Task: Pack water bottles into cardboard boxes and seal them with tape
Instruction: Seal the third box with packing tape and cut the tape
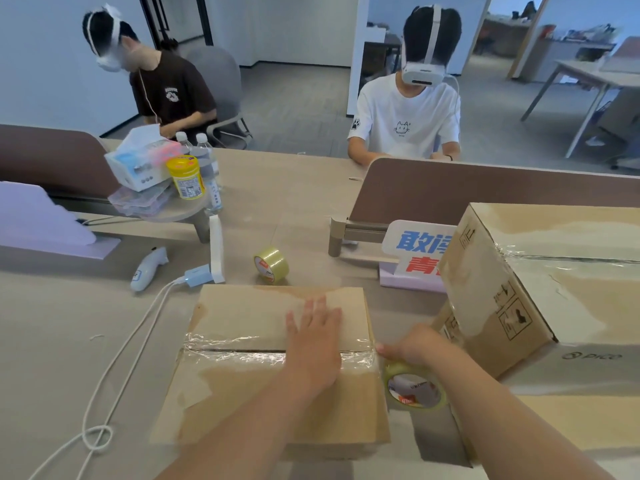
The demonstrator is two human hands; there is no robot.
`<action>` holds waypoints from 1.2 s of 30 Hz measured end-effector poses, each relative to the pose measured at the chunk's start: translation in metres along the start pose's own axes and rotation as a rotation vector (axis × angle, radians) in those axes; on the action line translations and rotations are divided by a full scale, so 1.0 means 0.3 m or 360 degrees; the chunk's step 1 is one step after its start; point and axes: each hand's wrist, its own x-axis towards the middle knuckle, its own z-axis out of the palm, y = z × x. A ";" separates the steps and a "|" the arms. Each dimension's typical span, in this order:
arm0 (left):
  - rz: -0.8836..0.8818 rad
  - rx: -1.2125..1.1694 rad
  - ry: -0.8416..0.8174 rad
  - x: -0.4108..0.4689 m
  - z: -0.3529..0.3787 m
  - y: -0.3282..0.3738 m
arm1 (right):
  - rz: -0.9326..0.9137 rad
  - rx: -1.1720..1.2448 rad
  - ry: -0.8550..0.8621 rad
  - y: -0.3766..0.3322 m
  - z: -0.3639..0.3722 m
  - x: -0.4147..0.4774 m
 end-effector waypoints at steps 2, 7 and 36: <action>-0.0057 -0.0165 0.0089 0.007 0.042 0.058 | 0.0010 0.0009 -0.0014 0.007 0.017 0.011; -0.0102 -0.0005 0.0029 0.007 0.115 0.066 | -0.0136 0.0225 -0.0121 0.046 0.057 0.064; 0.0442 -0.0706 0.0044 0.173 -0.268 0.368 | -0.0422 0.0528 0.0984 0.114 0.007 -0.253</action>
